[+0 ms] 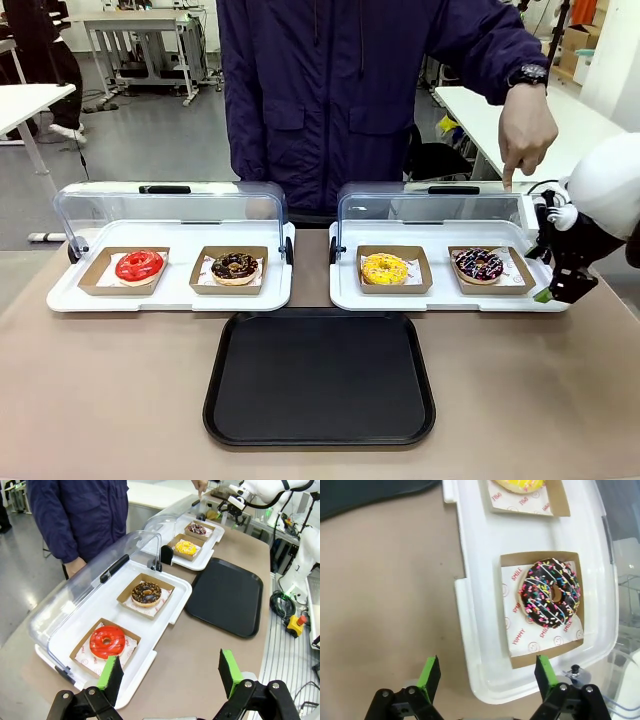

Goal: Move the fourth donut from the left to the tray.
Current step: Pick up the Paper togo box containing the Donut indicated by the person and place it on the Handle tray.

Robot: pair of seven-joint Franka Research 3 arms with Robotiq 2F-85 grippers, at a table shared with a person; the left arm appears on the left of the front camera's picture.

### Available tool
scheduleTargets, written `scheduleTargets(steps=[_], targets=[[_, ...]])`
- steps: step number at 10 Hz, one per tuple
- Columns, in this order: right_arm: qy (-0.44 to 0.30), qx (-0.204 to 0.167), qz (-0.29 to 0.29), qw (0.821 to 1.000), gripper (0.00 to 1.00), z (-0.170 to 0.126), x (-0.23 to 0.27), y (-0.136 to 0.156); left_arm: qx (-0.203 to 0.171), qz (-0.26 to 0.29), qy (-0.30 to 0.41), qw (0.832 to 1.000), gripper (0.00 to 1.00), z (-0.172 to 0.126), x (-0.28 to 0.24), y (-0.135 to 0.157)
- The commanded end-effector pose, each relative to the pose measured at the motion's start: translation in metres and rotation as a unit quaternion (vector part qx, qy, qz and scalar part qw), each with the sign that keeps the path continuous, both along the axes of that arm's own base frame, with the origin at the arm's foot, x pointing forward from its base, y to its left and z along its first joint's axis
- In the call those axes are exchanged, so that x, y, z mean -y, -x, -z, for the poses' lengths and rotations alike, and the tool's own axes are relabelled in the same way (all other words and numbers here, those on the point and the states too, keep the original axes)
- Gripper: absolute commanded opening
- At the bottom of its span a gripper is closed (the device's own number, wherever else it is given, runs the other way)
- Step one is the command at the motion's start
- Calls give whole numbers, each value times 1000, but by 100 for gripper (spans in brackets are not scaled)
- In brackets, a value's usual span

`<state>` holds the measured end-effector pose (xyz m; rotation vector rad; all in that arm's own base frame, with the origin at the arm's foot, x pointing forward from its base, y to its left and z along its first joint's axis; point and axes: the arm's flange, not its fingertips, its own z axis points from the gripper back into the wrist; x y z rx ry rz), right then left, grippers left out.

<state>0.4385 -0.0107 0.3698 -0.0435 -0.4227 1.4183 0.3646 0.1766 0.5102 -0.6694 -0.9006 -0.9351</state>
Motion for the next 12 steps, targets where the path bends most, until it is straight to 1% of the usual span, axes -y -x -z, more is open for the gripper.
scheduleTargets(steps=[1,3,5,9,12], targets=[[32,21,6,999,100,5,-7,-21,7,4,3,1000,100,-1,0,0],[42,21,2,999,100,19,-2,-32,7,4,3,1000,100,-1,0,0],[50,32,-7,998,100,25,4,-43,7,4,3,1000,100,-1,0,0],[76,26,-24,996,100,45,12,-61,7,4,3,1000,100,-1,0,0],[78,18,-35,996,100,56,11,-64,7,4,3,1000,100,-1,0,0]])
